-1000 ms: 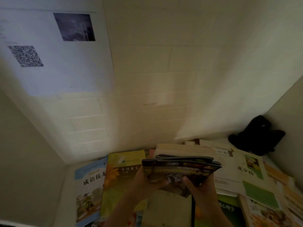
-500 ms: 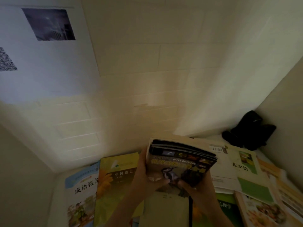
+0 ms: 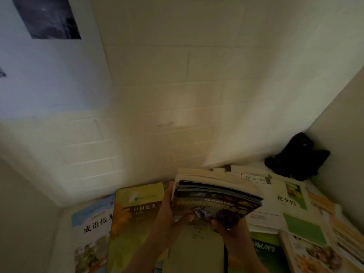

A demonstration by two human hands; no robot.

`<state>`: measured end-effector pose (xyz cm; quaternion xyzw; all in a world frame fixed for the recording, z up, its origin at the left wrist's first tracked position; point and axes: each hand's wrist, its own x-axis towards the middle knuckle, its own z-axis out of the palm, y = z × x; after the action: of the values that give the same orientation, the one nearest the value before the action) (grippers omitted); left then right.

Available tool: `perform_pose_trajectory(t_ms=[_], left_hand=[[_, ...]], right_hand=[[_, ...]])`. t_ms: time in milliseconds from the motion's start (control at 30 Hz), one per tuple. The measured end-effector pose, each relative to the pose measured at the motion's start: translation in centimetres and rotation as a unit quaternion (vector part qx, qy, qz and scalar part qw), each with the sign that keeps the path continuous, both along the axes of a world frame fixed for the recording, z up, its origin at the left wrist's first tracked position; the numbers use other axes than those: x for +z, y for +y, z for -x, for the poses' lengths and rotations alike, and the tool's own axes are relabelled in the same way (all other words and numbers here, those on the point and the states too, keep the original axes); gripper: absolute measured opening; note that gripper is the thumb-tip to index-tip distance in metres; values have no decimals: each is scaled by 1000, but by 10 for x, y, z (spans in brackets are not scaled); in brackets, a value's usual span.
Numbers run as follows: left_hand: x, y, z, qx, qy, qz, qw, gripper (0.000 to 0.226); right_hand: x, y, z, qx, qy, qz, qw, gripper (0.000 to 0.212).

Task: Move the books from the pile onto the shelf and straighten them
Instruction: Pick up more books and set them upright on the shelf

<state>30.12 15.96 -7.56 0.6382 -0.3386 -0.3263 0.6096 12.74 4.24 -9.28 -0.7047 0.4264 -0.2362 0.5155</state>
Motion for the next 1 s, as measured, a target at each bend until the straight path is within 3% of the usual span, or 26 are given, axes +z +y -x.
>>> perform_pose_trajectory(t_ms=[67,233,467,700,833,1000], left_hand=[[-3,-3,1,16,6,-3,1000,81],[32,1,8,48,15,31,998,67],[130,65,14,194,-47,108,974,64],[221,212,39,411,-146,176,882,61],[280,283,67,480,-216,191,829,61],[382,339,82,522,-297,205,773,63]], right_hand=[[-1,-3,-3,-2,-9,-6,1000,47],[47,-5,-1,10,-62,-24,998,65],[166,25,-20,121,-92,99,983,59],[250,144,-61,310,-219,112,918,67],[299,209,-69,397,-300,104,861,62],[390,259,-87,436,-384,119,805,61]])
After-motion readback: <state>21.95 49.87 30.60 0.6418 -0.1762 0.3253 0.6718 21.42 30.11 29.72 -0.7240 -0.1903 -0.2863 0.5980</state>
